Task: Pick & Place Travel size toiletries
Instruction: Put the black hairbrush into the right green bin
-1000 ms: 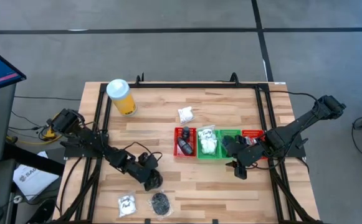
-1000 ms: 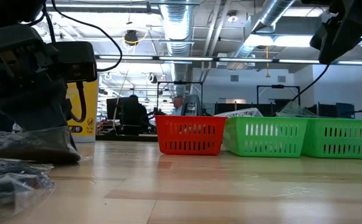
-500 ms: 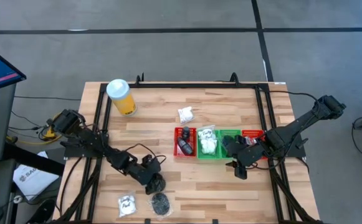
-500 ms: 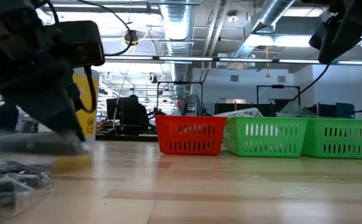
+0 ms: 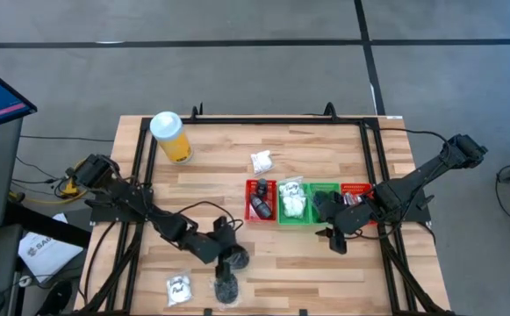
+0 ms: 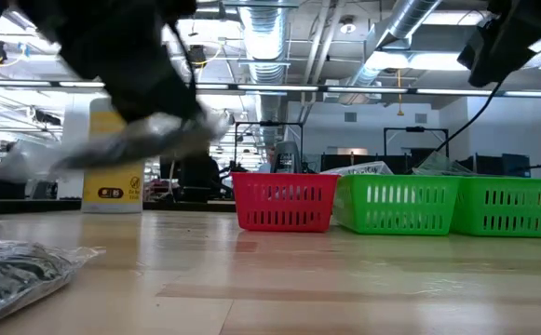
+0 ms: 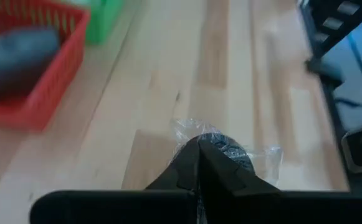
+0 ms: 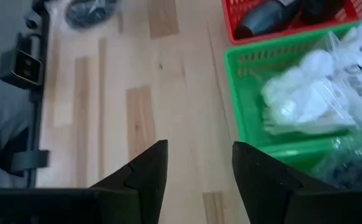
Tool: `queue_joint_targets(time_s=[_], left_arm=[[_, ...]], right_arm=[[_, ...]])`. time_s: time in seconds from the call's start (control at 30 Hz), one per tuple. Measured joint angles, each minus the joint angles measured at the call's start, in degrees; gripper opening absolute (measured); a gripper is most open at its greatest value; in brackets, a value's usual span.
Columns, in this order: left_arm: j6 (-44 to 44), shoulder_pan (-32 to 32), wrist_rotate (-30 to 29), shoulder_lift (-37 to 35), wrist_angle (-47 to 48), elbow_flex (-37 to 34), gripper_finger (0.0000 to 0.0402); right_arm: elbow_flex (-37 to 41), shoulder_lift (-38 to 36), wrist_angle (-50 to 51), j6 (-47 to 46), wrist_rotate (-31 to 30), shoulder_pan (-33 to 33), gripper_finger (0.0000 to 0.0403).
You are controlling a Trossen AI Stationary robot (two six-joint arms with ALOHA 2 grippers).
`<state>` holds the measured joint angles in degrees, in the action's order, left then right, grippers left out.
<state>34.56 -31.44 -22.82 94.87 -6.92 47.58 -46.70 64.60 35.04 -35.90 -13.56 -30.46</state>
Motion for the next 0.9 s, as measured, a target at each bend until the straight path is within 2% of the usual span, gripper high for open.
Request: queue_joint_targets(time_s=[0.2, 0.47, 0.67, 0.9], left_arm=[[-5.6, 0.0, -5.4, 0.0, -0.1, 5.7, 0.0000], [-13.6, 0.6, -17.6, -0.1, -1.0, 12.6, 0.0000], [-18.8, 3.5, -19.2, -0.1, -4.9, 13.6, 0.0000], [-19.3, 7.0, -19.2, -0.1, -7.0, 13.6, 0.0000]], right_arm=[[0.0, 0.0, -4.4, 0.5, 0.0, 0.0, 0.0169], [0.0, 0.0, -10.5, 2.0, 0.0, 0.2, 0.0169], [0.0, 0.0, -16.8, 3.4, 0.0, 1.5, 0.0165], [0.0, 0.0, -22.1, 3.7, 0.0, 3.5, 0.0166]])
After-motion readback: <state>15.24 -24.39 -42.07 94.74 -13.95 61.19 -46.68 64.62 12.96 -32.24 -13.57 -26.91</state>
